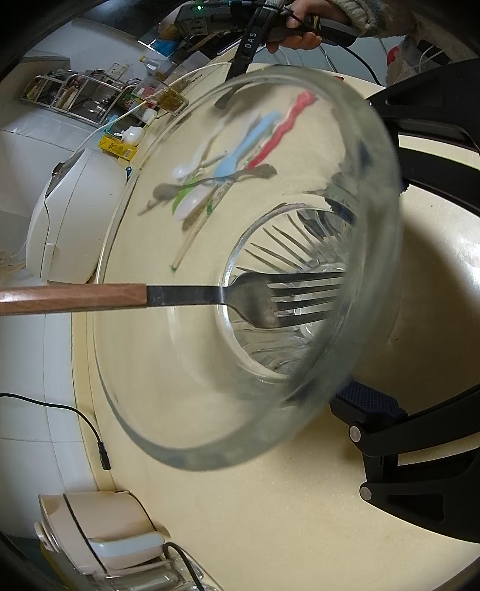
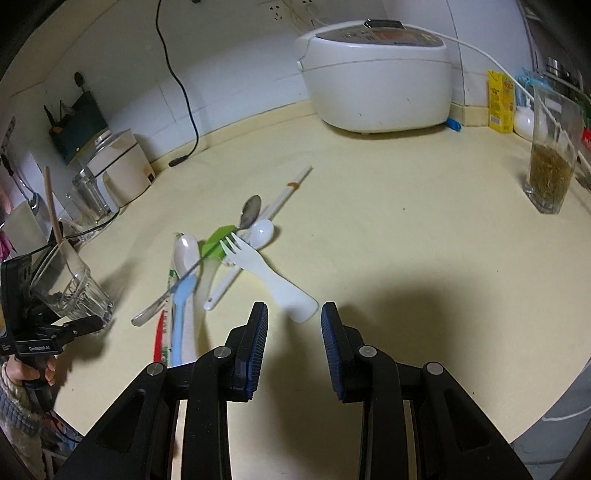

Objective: Organize utensils
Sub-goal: 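Move the right gripper back over the utensil pile toward the white spork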

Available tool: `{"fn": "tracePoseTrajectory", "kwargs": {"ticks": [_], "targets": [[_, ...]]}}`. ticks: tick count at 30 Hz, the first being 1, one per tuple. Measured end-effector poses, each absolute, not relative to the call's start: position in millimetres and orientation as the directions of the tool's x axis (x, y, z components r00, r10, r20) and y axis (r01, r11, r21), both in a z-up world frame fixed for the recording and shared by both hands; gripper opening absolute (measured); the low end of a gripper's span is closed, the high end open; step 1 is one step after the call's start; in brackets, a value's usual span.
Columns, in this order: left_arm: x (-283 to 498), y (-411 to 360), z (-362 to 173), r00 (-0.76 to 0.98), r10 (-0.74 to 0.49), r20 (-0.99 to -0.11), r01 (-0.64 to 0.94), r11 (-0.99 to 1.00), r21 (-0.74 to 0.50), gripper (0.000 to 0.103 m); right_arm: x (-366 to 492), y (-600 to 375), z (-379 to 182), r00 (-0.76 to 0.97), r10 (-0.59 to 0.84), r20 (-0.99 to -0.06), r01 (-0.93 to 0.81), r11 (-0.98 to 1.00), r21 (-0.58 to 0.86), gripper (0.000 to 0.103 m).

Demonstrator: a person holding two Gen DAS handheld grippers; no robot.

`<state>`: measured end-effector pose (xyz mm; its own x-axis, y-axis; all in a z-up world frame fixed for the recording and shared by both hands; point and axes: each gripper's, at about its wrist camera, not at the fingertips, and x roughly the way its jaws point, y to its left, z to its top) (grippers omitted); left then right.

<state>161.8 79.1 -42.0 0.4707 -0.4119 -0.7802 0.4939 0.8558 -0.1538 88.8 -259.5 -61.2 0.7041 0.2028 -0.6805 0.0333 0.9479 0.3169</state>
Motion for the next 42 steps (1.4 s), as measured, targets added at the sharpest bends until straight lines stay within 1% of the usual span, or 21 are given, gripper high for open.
{"fn": "tracePoseTrajectory", "kwargs": {"ticks": [4,15,19,26,30,34,39,40,42], "targets": [[163.4,80.7,-42.3,0.467,-0.424,-0.776,0.492,0.854,-0.17,0.082,90.8,-259.2,-70.1,0.685,0.205,-0.699,0.043,0.947,0.32,0.03],[163.9,83.5,-42.7,0.466,-0.427,-0.775,0.493,0.853,-0.173,0.082,91.0,-242.7,-73.7,0.722,0.179,-0.669,-0.009,0.969,0.249,0.03],[164.0,83.5,-42.7,0.466,-0.427,-0.775,0.493,0.853,-0.174,0.082,93.1,-244.7,-74.4,0.721,0.202,-0.662,-0.008,0.959,0.284,0.03],[164.8,85.2,-42.0,0.465,-0.43,-0.774,0.493,0.852,-0.176,0.082,92.0,-245.1,-75.8,0.725,0.206,-0.657,0.003,0.953,0.302,0.03],[164.8,87.0,-41.1,0.465,-0.429,-0.775,0.495,0.851,-0.175,0.082,91.6,-252.7,-71.0,0.686,0.198,-0.7,0.062,0.943,0.327,0.03],[164.7,87.6,-40.8,0.464,-0.433,-0.773,0.494,0.851,-0.18,0.082,92.9,-263.4,-53.4,0.708,0.231,-0.668,0.059,0.922,0.382,0.03],[165.2,89.1,-40.9,0.46,-0.443,-0.77,0.493,0.848,-0.193,0.082,131.6,-256.0,-29.4,0.695,0.356,-0.624,-0.007,0.872,0.49,0.03],[165.0,88.7,-41.1,0.461,-0.439,-0.771,0.494,0.849,-0.188,0.082,139.6,-251.8,-27.4,0.696,0.363,-0.62,-0.013,0.869,0.494,0.03],[164.3,86.2,-41.6,0.465,-0.426,-0.776,0.496,0.852,-0.17,0.082,162.8,-236.7,-25.7,0.702,0.321,-0.635,-0.001,0.893,0.45,0.03]]}}
